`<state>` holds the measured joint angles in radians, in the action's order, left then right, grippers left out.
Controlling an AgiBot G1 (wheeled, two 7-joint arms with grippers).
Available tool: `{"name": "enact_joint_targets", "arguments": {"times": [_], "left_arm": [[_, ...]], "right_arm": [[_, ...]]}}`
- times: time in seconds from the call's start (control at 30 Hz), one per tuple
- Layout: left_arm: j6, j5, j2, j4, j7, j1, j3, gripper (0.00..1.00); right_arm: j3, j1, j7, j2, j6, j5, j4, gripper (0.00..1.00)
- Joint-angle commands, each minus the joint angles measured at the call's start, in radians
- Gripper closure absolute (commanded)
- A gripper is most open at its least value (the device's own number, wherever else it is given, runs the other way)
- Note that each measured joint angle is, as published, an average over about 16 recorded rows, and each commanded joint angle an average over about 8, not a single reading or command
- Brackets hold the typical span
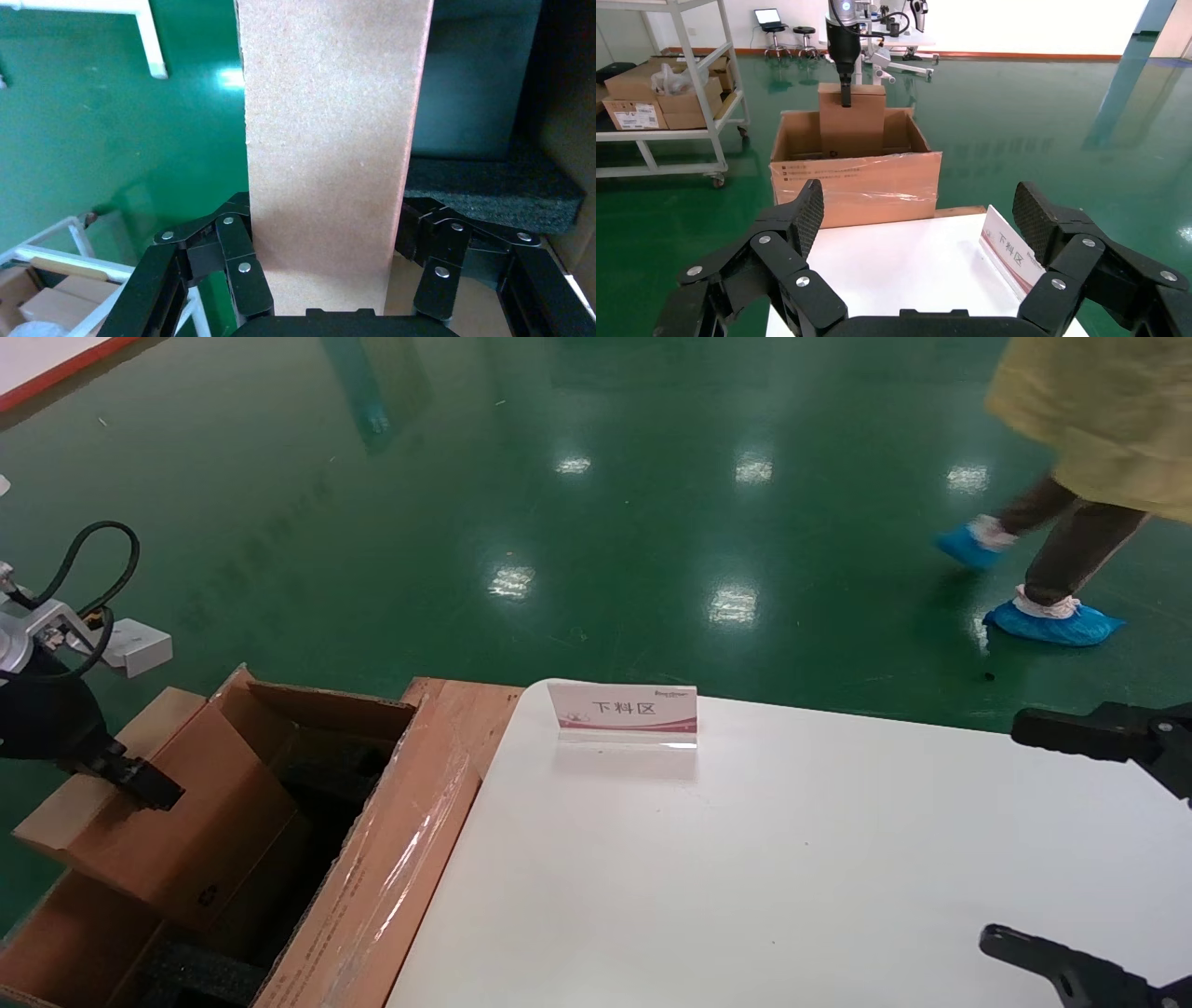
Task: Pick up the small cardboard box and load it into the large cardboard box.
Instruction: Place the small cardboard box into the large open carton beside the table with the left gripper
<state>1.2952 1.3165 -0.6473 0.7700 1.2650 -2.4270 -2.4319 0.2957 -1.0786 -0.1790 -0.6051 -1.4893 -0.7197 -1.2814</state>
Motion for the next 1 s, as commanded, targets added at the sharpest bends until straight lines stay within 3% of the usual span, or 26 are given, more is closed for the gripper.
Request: {"name": "enact_joint_targets", "arguments": {"times": [0.03, 0.87, 0.93, 1.0], "left_arm": [[-0.005, 0.003, -0.010, -0.007, 0.004, 0.007, -0.001, 1.00], [-0.077, -0.014, -0.050, -0.074, 0.052, 0.186, -0.012, 1.00], [-0.075, -0.022, -0.050, -0.083, 0.047, 0.197, -0.010, 0.87], [-0.076, -0.029, -0.051, -0.091, 0.041, 0.207, -0.008, 0.62]], "right_arm": [[0.000, 0.000, 0.000, 0.000, 0.000, 0.000, 0.000, 0.00], [0.001, 0.000, 0.001, 0.001, 0.001, 0.001, 0.000, 0.00], [0.002, 0.000, 0.001, 0.001, 0.001, 0.001, 0.000, 0.00], [0.002, 0.000, 0.001, 0.001, 0.001, 0.001, 0.000, 0.00]]}}
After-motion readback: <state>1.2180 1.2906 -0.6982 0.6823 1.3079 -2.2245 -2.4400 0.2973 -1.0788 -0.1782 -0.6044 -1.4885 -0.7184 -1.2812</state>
